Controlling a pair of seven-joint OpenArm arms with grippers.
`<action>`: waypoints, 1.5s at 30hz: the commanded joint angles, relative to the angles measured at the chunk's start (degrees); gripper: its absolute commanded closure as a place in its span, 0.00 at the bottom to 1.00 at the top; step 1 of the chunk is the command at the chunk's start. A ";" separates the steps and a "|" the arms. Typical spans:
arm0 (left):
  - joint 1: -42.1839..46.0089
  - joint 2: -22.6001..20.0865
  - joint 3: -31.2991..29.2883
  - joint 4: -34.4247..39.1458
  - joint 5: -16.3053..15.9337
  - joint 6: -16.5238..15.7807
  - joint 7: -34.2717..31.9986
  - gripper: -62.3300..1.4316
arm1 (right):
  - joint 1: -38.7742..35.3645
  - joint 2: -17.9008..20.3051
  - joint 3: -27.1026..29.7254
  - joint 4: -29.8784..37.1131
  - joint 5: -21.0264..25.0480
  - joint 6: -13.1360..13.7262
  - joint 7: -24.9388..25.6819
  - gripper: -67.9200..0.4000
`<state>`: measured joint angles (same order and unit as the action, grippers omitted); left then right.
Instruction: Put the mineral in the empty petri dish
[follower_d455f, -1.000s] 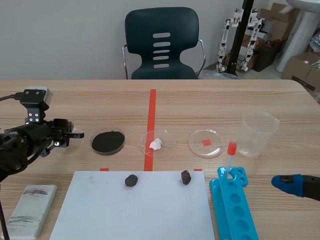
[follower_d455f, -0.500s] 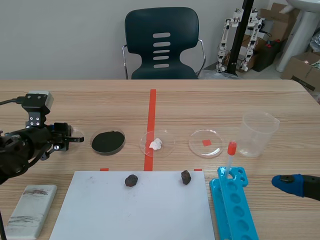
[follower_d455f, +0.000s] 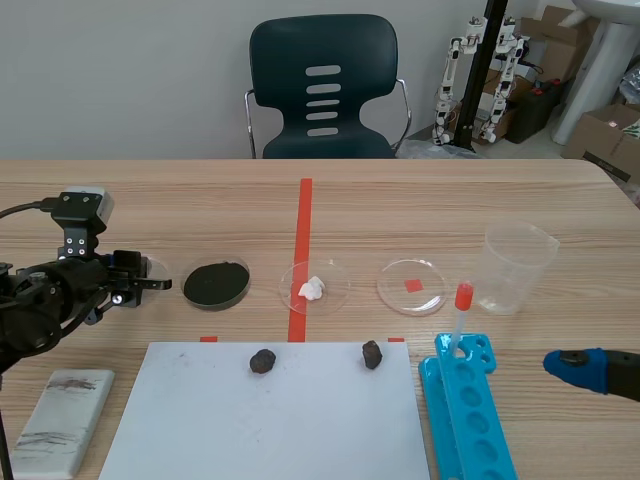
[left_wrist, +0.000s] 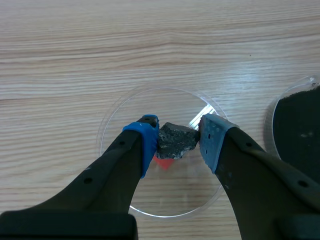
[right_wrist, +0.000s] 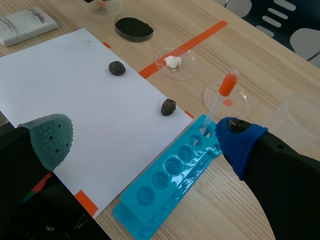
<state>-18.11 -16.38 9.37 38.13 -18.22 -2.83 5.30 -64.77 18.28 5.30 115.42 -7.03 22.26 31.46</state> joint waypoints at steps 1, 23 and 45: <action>-1.16 -0.46 -0.31 0.20 -0.17 0.11 -1.40 0.82 | 0.02 0.15 0.52 0.50 0.63 -0.15 0.81 0.13; -1.11 -0.48 -0.33 0.17 -0.90 0.11 -1.22 0.67 | 0.02 0.15 0.52 0.50 0.63 -0.15 0.81 0.13; -0.92 -1.09 -0.44 1.11 -1.22 -0.57 -1.20 0.00 | 0.02 0.15 0.52 0.50 0.63 -0.15 0.81 0.13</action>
<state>-18.11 -16.53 9.37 37.52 -19.35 -3.29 4.89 -64.77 18.28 5.30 115.42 -7.03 22.26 31.46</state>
